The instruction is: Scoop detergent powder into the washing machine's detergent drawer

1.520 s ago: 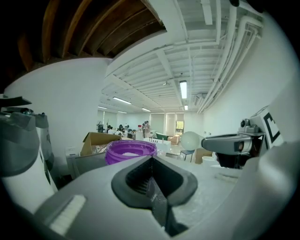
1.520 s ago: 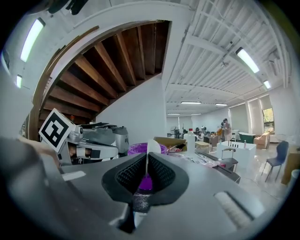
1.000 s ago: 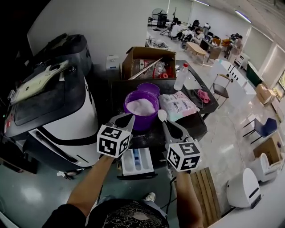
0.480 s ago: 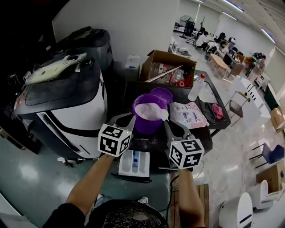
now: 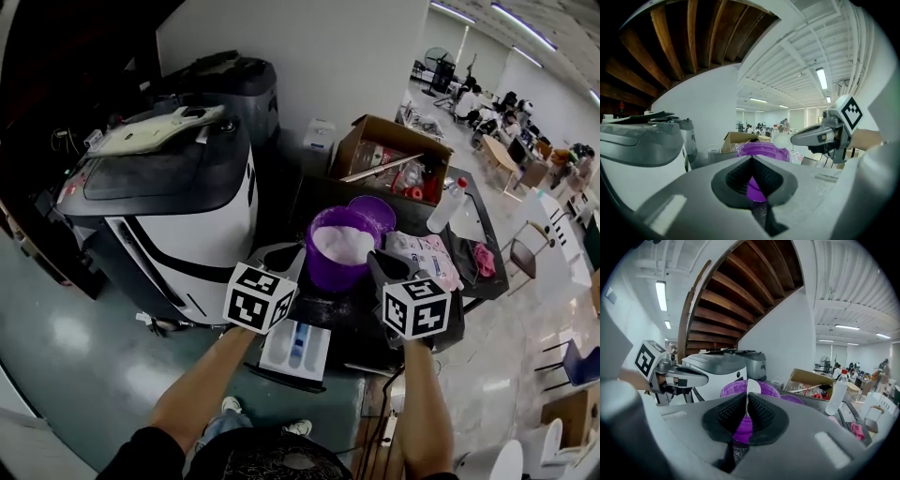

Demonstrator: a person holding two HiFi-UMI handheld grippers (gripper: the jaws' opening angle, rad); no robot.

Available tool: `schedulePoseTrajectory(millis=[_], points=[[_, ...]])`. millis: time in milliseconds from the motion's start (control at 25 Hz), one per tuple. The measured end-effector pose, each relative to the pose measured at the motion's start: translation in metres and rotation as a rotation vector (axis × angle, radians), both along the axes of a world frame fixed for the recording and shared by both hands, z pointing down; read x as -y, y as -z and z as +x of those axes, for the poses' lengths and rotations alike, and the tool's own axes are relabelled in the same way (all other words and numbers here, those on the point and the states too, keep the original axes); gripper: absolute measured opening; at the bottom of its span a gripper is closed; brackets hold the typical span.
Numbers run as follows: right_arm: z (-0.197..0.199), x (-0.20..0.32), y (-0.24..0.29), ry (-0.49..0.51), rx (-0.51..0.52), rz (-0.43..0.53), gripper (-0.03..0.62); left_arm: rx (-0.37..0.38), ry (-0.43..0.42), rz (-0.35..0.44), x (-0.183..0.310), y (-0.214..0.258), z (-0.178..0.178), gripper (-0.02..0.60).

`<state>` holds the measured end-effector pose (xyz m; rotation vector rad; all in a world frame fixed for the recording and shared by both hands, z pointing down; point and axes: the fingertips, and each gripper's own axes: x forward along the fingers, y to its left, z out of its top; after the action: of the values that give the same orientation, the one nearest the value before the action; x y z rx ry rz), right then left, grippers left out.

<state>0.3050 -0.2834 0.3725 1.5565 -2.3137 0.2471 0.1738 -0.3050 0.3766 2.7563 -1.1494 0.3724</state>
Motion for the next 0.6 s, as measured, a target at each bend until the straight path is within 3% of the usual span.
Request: schedulePoseTrajectory(millis=[320,600], points=[[-0.022,0.032,-0.007,0.083,-0.148,-0.127,0.037,-0.014,-0.029,-0.01,0.016,0.0,-0.012,0.0],[-0.03,0.054,-0.022,0.133,-0.239,-0.321,0.038,-0.025,-0.07,-0.025,0.022,-0.005,-0.013,0.0]])
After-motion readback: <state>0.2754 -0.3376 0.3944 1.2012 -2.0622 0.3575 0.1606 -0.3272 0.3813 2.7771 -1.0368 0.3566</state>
